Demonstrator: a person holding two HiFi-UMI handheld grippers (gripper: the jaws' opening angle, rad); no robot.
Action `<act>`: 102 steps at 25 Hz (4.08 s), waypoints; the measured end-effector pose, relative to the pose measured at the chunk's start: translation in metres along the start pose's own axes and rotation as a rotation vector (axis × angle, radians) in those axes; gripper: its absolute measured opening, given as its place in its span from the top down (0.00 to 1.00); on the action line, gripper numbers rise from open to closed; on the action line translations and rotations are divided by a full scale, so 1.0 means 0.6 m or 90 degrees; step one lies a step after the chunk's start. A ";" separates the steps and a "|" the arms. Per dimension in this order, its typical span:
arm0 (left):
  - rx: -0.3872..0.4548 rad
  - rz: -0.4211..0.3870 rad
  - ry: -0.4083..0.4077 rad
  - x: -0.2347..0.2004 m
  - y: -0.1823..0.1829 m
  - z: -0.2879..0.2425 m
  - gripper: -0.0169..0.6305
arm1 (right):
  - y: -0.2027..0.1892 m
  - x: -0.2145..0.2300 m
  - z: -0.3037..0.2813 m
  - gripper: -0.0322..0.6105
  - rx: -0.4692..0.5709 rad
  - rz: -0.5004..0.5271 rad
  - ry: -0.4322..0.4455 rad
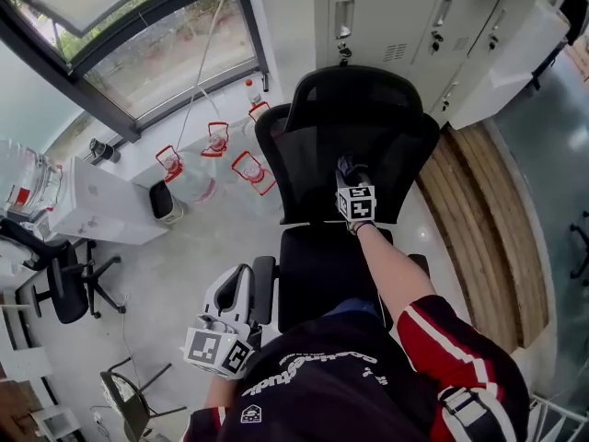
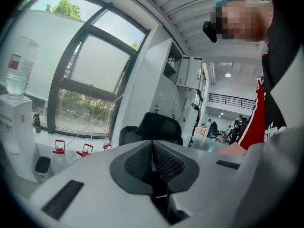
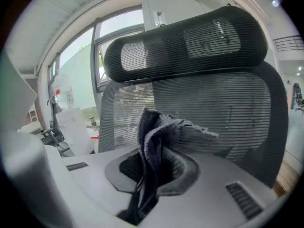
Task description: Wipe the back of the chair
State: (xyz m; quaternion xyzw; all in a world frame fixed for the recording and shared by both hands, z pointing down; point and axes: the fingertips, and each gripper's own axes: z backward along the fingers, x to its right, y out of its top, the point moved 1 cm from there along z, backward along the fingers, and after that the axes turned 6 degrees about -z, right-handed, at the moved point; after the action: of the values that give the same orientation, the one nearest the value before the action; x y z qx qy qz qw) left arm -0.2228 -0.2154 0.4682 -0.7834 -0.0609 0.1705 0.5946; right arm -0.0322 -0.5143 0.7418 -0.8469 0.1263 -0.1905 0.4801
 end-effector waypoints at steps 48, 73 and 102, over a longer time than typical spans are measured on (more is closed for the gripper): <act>0.006 -0.055 -0.177 0.143 0.012 -0.055 0.93 | -0.054 0.046 0.166 0.86 -0.002 -0.048 0.006; -0.110 -0.058 -0.184 0.155 -0.095 -0.131 0.93 | -0.205 0.328 0.164 0.86 -0.076 -0.048 -0.158; -0.068 0.007 -0.021 -0.007 -0.074 -0.023 0.93 | -0.186 -0.040 -0.018 0.86 -0.083 0.007 0.036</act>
State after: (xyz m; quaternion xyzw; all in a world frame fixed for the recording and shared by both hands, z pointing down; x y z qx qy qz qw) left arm -0.2169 -0.2168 0.5145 -0.8113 -0.0754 0.1831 0.5501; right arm -0.0550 -0.4563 0.8382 -0.8700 0.1567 -0.2034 0.4210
